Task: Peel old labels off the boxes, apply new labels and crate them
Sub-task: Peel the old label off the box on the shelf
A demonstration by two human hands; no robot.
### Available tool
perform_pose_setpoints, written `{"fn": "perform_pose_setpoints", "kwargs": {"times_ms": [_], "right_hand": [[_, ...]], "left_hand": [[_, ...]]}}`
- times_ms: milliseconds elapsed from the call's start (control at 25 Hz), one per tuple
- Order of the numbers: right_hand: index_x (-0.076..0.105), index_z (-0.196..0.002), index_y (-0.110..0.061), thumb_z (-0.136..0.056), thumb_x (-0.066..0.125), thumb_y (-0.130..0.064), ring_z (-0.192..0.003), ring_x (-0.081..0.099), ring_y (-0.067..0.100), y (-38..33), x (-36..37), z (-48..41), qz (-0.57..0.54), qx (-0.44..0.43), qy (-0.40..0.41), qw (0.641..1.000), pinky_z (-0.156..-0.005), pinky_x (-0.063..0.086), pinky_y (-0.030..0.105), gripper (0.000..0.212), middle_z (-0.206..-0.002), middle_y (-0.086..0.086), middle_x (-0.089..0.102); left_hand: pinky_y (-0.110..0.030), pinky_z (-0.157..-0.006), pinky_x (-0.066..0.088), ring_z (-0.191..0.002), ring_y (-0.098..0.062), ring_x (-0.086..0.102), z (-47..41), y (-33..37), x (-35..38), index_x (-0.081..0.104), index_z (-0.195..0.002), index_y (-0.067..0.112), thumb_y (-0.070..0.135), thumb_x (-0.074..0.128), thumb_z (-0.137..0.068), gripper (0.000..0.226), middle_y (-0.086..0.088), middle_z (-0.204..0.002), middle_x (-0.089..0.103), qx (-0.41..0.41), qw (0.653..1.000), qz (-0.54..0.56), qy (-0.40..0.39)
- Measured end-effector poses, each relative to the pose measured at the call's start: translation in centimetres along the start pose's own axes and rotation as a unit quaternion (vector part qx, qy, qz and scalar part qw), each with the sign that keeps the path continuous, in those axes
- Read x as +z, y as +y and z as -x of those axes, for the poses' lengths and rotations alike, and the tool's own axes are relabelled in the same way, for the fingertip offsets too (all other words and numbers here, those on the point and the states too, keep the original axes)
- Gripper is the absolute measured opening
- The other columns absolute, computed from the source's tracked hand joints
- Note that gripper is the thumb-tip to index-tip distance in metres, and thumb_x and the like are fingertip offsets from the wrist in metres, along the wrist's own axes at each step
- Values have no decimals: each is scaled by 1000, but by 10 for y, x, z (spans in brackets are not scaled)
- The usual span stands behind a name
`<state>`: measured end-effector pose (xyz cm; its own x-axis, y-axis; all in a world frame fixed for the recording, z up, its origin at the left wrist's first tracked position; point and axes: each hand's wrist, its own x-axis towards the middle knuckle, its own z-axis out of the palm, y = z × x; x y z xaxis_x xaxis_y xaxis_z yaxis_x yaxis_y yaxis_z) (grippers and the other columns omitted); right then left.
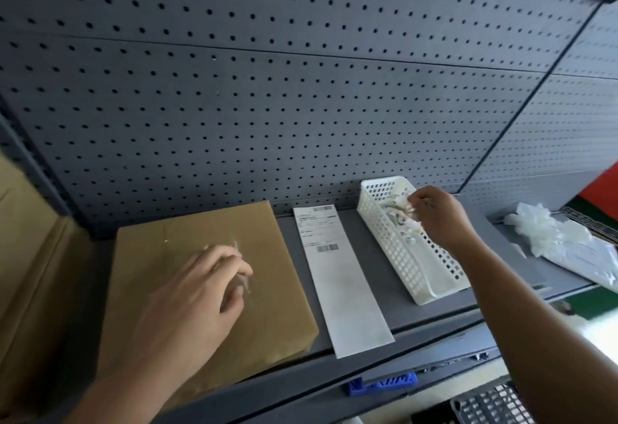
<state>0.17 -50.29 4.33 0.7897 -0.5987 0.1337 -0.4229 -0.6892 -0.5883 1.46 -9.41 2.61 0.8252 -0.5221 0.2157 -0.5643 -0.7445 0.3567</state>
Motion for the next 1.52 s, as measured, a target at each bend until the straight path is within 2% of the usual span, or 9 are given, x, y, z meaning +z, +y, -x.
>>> {"fn": "perform_pose_setpoints", "kwargs": {"times_ms": [160, 400, 480, 600, 680, 800, 1040, 1320, 1520], "right_hand": [[68, -100, -5, -93, 45, -9, -101, 58, 26, 11, 2, -14, 38, -11, -2, 999, -82, 43, 31, 24, -108, 9, 64], [62, -113, -8, -94, 38, -10, -118, 44, 32, 24, 19, -37, 111, -28, -106, 988, -104, 38, 48, 30, -124, 13, 48], [57, -120, -12, -89, 39, 0, -118, 46, 27, 28, 21, -39, 120, -44, -125, 984, -101, 42, 41, 37, -127, 8, 47], [54, -117, -16, -82, 38, 16, -92, 58, 22, 35, 22, -40, 138, -61, -111, 982, -67, 52, 30, 50, -111, 4, 55], [47, -113, -20, -86, 39, 13, -73, 59, 24, 42, 25, -44, 153, -53, -90, 983, -50, 52, 37, 43, -96, 6, 57], [47, -99, -21, -90, 48, 4, -64, 59, 26, 49, 30, -47, 174, -57, -68, 981, -55, 57, 43, 26, -88, 11, 62], [75, -92, -15, -84, 61, 0, -79, 59, 25, 53, 43, -43, 203, -109, -12, 973, -61, 45, 30, 21, -96, 2, 57], [73, -107, -15, -88, 54, 7, -89, 61, 19, 58, 51, -29, 217, -151, -112, 958, -74, 46, 22, 34, -100, 1, 56], [63, -69, -19, -82, 54, 0, -66, 62, 25, 48, 38, -27, 106, -64, 7, 992, -58, 55, 34, 25, -77, 3, 66]], "left_hand": [[-26, -78, 50, -108, 5, 46, -22, 15, 30, 59, -116, 46, 44, 52, -95, 22, 34, -116, 44, 50, 998, 38, -23], [-24, -79, 40, -104, 9, 42, -32, 20, 43, 62, -110, 46, 51, 36, -95, 31, 36, -112, 50, 49, 998, 36, -7], [-26, -84, 39, -106, 10, 42, -31, 19, 45, 63, -111, 46, 52, 32, -92, 36, 37, -114, 49, 46, 998, 45, -8], [-26, -88, 36, -108, 11, 41, -30, 20, 46, 64, -111, 46, 49, 33, -93, 36, 37, -116, 49, 43, 998, 55, -2], [-22, -89, 31, -112, 14, 40, -31, 21, 45, 64, -109, 46, 47, 34, -93, 34, 37, -115, 50, 38, 998, 59, 0], [-20, -88, 28, -110, 16, 39, -30, 22, 44, 64, -109, 46, 46, 35, -93, 33, 36, -115, 51, 37, 998, 56, 2], [-22, -86, 33, -110, 16, 40, -31, 24, 44, 65, -109, 46, 44, 36, -93, 33, 36, -114, 51, 34, 998, 58, 2], [-16, -87, 33, -113, 17, 40, -28, 24, 43, 65, -110, 46, 40, 37, -93, 33, 37, -115, 50, 35, 997, 64, 8], [-9, -92, 34, -112, 10, 49, -27, 23, 39, 66, -110, 45, 36, 45, -97, 26, 37, -117, 52, 36, 996, 81, 0]]}}
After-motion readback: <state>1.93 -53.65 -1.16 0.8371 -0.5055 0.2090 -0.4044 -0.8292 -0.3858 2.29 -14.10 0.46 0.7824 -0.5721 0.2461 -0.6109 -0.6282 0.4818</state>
